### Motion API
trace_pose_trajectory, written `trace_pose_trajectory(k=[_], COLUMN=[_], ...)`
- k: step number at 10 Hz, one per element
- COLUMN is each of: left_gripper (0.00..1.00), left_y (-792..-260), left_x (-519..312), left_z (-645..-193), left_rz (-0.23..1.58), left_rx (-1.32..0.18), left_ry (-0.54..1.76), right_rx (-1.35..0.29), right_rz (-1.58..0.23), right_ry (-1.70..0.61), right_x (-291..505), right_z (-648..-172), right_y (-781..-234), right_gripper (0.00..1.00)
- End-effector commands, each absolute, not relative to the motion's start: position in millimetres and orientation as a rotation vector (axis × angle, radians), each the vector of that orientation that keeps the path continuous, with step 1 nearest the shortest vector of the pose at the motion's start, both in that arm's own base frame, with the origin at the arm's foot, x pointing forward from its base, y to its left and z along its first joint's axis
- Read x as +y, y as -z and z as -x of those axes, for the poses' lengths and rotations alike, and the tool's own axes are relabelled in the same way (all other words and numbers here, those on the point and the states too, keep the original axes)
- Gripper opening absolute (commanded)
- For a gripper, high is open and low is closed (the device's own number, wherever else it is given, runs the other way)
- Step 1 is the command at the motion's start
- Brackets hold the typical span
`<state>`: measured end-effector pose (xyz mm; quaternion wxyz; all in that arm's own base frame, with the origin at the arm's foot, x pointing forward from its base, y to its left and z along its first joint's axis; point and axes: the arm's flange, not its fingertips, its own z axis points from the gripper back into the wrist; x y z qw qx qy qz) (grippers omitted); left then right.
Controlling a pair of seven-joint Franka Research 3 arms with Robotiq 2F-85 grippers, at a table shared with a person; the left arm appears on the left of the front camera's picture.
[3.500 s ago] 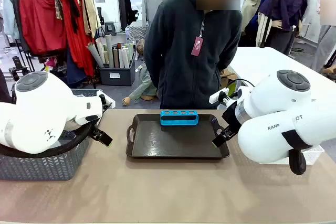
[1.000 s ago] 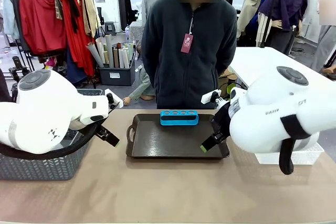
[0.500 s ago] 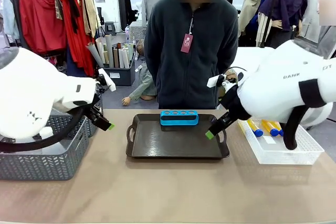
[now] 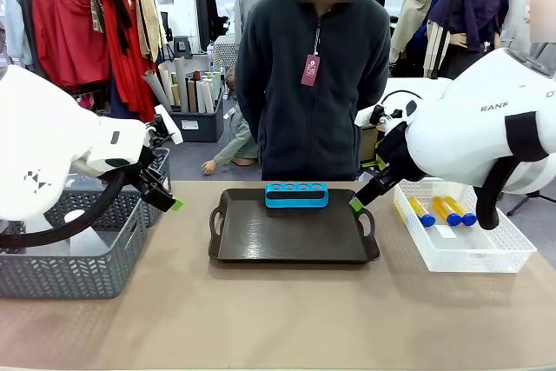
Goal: Prepare the laboratory tools.
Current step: Pick up one Small flask and place it on the Handle tray.
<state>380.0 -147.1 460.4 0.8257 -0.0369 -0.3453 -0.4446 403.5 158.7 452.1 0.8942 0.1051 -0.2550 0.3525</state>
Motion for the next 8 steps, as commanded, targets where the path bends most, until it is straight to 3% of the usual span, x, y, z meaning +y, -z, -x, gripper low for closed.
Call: trace_pose_trajectory(k=[1,6,8], left_gripper=[1.00,1.00,1.00], left_y=[-458.6,-458.3,-474.6], left_x=[-148.7,-149.1,-148.9], left_z=[-382.0,-380.7,-365.5], left_rz=[0.073,0.074,0.245], left_rx=[-0.744,-0.735,-0.676], left_ry=[0.931,0.947,1.198], right_rx=[-0.501,-0.501,-0.499], right_rz=[-0.238,-0.238,-0.251], right_ry=[-0.721,-0.721,-0.775], right_x=[160.4,160.4,164.4], right_z=[-402.4,-402.4,-401.6], right_y=[-450.3,-450.3,-453.0], right_gripper=[1.00,1.00,1.00])
